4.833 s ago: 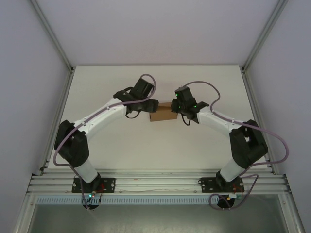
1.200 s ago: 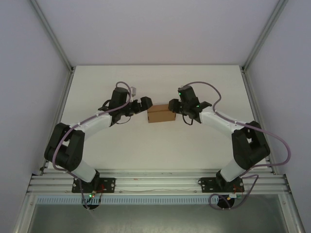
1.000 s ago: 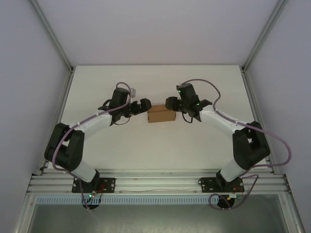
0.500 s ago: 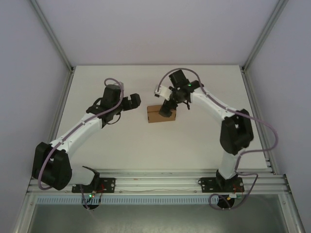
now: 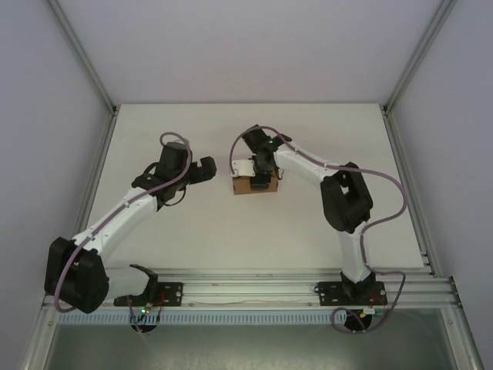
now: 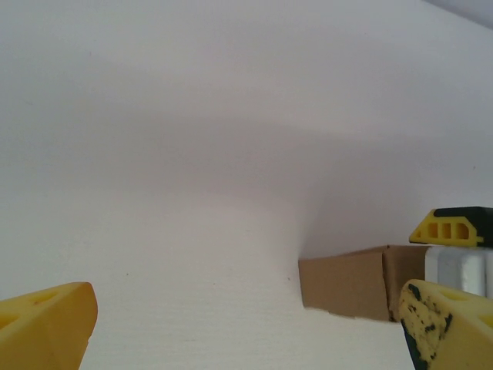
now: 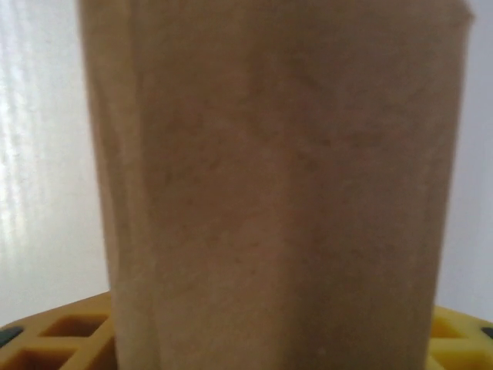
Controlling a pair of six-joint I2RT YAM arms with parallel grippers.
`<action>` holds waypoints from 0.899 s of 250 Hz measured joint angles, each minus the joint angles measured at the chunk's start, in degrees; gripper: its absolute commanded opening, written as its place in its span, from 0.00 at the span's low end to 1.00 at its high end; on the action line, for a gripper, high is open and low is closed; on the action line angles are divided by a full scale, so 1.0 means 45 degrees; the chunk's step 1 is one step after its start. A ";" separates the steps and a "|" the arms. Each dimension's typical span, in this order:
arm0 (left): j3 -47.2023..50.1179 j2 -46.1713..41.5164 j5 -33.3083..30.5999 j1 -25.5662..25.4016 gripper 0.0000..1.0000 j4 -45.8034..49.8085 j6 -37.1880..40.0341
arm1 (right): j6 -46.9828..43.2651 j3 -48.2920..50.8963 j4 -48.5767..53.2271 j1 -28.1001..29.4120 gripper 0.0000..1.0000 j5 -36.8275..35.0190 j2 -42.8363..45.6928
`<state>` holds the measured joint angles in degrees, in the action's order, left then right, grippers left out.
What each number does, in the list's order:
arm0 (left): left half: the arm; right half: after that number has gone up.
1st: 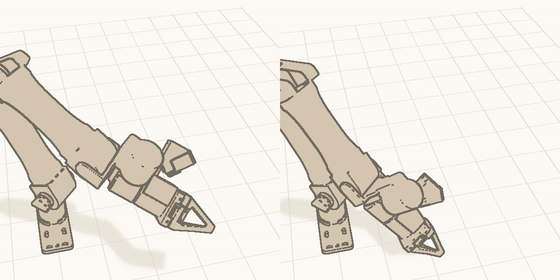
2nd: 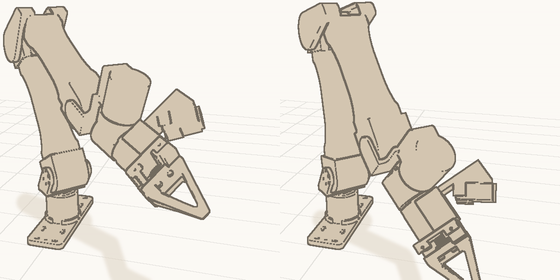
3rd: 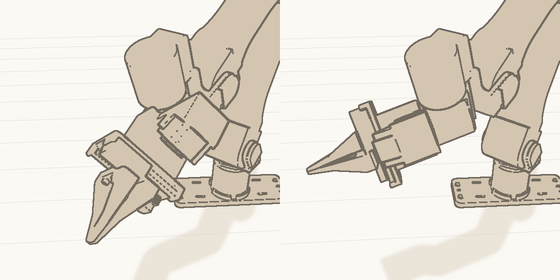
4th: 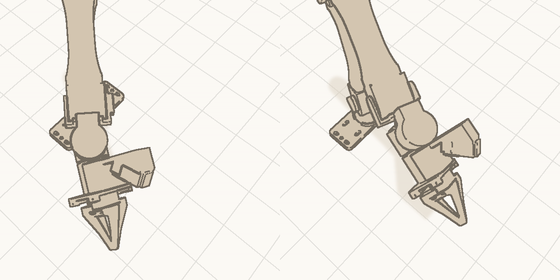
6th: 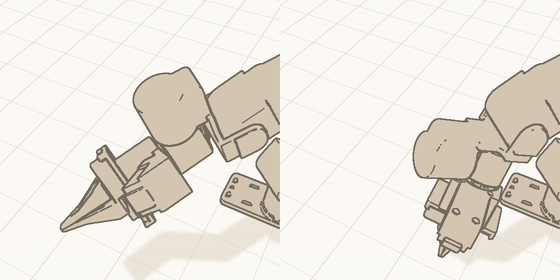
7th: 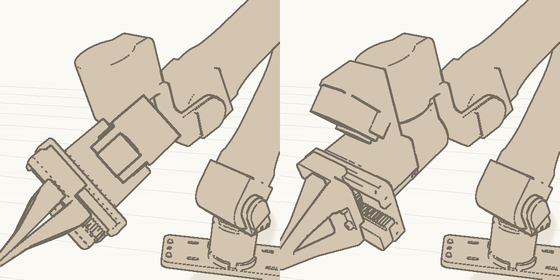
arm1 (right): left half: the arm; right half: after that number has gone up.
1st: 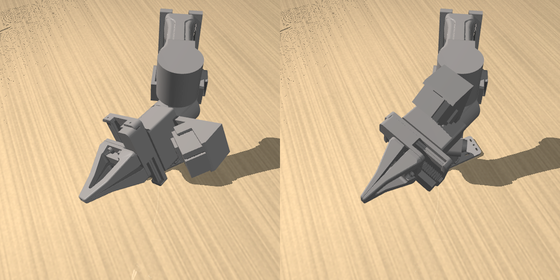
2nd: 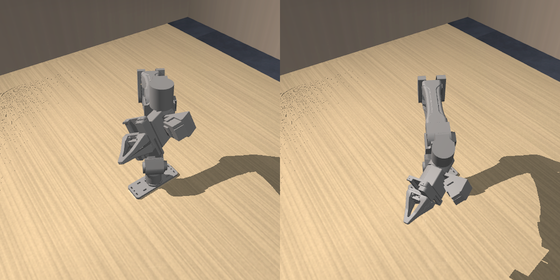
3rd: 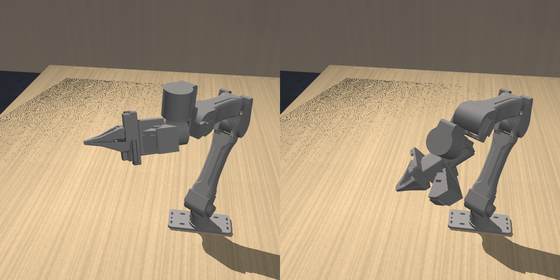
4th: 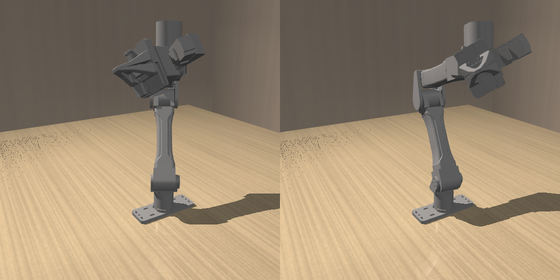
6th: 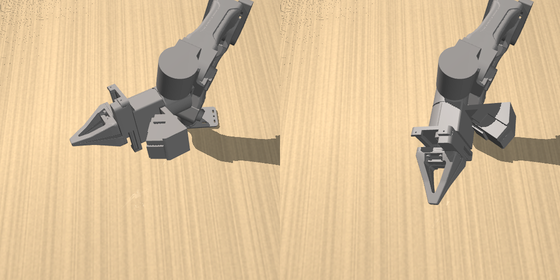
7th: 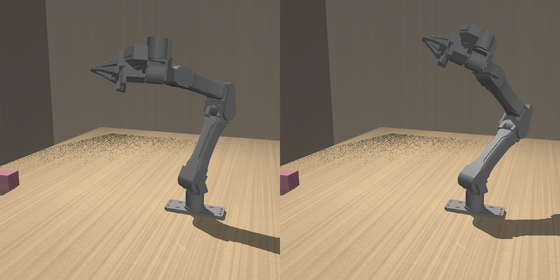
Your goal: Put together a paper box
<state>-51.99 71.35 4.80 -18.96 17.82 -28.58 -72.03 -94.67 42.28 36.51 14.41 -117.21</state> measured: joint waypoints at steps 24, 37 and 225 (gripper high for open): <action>0.0364 -0.0631 -0.0248 0.0000 1.00 0.0019 0.0000 | -0.0044 0.1389 -0.1797 0.0136 0.38 -0.0952 0.0675; 0.0515 -0.0908 -0.0340 0.0000 1.00 0.0092 0.0000 | -0.0083 0.2239 -0.2647 0.0223 0.38 -0.1375 0.1117; 0.0811 -0.2186 -0.0602 0.0000 1.00 0.0865 0.0282 | 0.1141 0.3390 -0.0189 0.1938 1.00 -0.1472 0.4609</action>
<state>-48.34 61.52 2.09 -18.96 21.71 -27.31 -66.89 -79.42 41.43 45.23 7.79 -96.47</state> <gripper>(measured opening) 0.994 0.997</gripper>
